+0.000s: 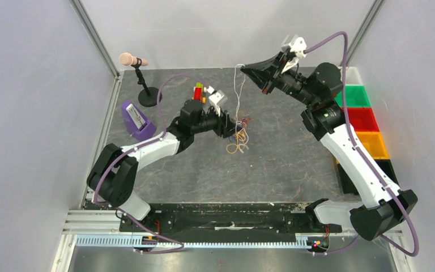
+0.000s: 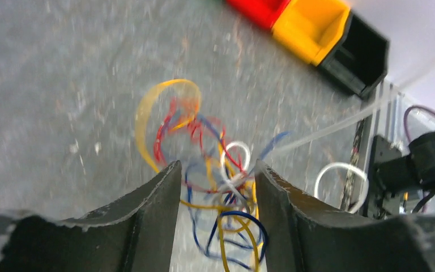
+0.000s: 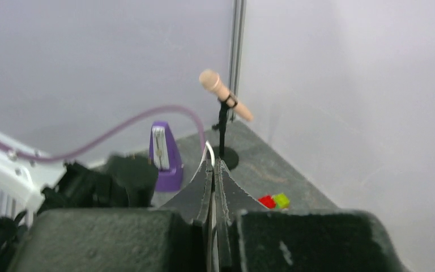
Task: Untangle the cables
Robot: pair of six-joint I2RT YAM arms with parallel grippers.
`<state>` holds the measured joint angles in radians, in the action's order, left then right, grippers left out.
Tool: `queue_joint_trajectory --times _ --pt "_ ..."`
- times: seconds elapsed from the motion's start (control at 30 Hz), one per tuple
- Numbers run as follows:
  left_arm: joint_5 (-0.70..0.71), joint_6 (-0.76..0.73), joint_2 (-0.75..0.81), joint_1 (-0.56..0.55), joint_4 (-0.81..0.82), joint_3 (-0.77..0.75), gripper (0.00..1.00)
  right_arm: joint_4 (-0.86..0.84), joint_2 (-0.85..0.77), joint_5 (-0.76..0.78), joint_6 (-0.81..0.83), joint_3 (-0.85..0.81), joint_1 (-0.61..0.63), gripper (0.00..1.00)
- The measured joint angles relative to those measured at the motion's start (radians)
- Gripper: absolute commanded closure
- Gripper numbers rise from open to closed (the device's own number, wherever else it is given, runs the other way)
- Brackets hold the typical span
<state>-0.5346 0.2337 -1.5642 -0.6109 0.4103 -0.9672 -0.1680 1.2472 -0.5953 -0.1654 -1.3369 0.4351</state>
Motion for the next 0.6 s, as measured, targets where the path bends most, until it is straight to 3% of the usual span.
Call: queue_joint_trajectory --times 0.3,0.6 --pt "0.088 0.0 -0.001 0.006 -0.098 0.156 0.46 -0.066 0.032 0.097 -0.078 -0.252 -0.085 1.0" --pt "0.146 0.007 -0.001 0.056 -0.193 0.205 0.98 -0.161 0.053 0.134 -0.146 -0.363 -0.179 1.0"
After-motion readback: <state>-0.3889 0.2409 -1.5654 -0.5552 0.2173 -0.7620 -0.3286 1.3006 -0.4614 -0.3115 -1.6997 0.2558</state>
